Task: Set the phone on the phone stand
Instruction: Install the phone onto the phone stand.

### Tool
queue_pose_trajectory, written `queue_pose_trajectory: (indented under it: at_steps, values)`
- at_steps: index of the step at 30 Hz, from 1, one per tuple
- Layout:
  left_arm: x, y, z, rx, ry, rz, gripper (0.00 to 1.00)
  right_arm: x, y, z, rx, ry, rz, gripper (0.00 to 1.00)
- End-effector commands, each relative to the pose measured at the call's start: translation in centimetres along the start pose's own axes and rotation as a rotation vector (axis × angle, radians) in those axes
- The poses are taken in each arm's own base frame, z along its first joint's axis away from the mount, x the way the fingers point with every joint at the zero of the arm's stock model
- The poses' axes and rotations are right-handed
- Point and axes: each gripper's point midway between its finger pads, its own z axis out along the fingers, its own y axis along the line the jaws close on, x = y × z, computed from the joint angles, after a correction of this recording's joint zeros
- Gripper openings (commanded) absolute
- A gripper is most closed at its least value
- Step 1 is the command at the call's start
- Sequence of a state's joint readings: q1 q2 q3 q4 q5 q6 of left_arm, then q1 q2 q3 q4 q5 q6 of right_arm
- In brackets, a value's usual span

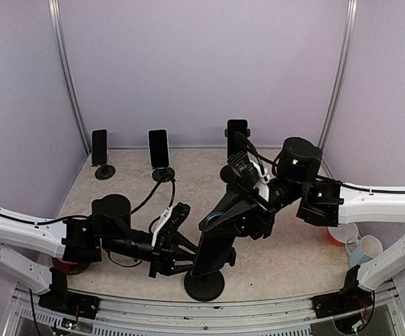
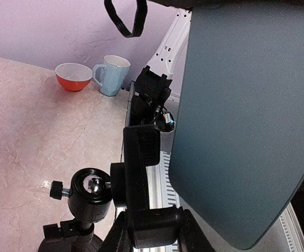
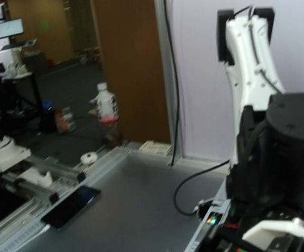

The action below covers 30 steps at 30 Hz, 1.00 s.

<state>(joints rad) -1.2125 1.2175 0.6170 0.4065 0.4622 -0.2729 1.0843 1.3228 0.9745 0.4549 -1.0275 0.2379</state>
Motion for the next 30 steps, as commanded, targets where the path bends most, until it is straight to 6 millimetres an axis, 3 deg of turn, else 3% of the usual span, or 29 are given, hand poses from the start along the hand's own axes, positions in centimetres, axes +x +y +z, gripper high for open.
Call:
queue_pose_trajectory:
  at_steps: [1,12,30]
  values:
    - [-3.6,-1.8,-0.6,0.043,-0.109,0.102,0.0,-1.0,1.5,0.8,-0.119,0.007,-0.076,0.0]
    - [-3.6,-2.0,-0.7,0.049,-0.098,0.116,0.0,1.6,1.4,1.5,-0.226,0.063,-0.023,0.0]
    - [-4.0,-2.1,-0.7,0.048,-0.093,0.13,0.0,5.3,0.1,1.7,-0.2,0.137,0.026,0.0]
